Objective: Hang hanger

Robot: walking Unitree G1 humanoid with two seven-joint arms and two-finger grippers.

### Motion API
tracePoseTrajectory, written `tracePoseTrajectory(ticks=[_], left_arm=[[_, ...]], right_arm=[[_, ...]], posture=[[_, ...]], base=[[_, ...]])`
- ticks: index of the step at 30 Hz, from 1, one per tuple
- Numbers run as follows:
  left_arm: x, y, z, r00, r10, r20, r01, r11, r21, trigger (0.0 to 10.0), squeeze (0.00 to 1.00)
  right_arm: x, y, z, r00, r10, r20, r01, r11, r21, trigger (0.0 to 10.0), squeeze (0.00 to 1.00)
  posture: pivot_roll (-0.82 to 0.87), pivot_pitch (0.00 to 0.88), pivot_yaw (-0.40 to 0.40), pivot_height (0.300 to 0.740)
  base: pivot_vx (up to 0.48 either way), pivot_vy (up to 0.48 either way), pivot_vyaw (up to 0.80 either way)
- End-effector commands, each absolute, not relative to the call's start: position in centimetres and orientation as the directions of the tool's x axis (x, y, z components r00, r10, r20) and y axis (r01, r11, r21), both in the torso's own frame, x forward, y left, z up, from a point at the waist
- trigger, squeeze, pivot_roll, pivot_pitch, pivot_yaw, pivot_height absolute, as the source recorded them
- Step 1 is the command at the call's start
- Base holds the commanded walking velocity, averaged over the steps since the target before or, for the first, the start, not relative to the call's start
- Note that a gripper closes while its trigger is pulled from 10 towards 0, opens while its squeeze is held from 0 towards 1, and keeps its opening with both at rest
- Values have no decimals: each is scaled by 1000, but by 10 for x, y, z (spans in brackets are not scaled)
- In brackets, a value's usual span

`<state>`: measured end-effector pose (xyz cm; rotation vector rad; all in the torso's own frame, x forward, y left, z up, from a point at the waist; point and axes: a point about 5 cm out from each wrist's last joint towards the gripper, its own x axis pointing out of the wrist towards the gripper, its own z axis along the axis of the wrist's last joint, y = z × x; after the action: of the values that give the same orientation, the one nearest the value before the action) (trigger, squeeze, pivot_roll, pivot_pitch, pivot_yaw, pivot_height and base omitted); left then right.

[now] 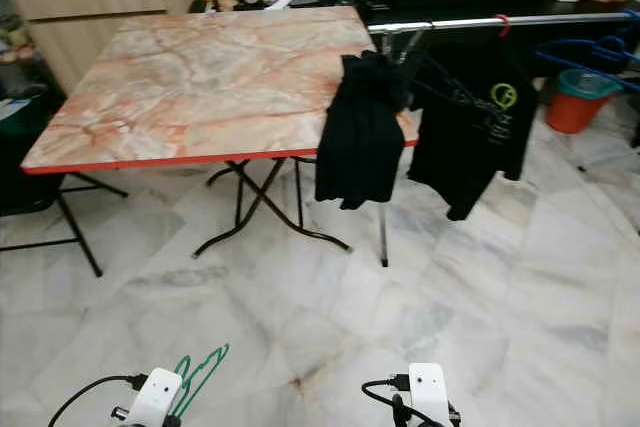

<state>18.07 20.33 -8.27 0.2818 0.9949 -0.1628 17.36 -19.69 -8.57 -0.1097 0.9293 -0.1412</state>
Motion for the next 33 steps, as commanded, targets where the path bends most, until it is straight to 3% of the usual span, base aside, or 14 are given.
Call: tracePoseTrajectory(ticks=[1,33], left_arm=[[182,204,-82,535,-5,-845,269,949,164,10000,0],[185,203,-80,540,-15,-841,273,949,159,10000,0]], right_arm=[[166,-199,-89,568,-174,-804,81,985,-155,10000,0],[166,-200,-89,580,-178,-795,107,984,-142,10000,0]], posture=[[-122,0,29,740],[-133,0,39,740]], base=[[0,-244,0],[0,-315,0]])
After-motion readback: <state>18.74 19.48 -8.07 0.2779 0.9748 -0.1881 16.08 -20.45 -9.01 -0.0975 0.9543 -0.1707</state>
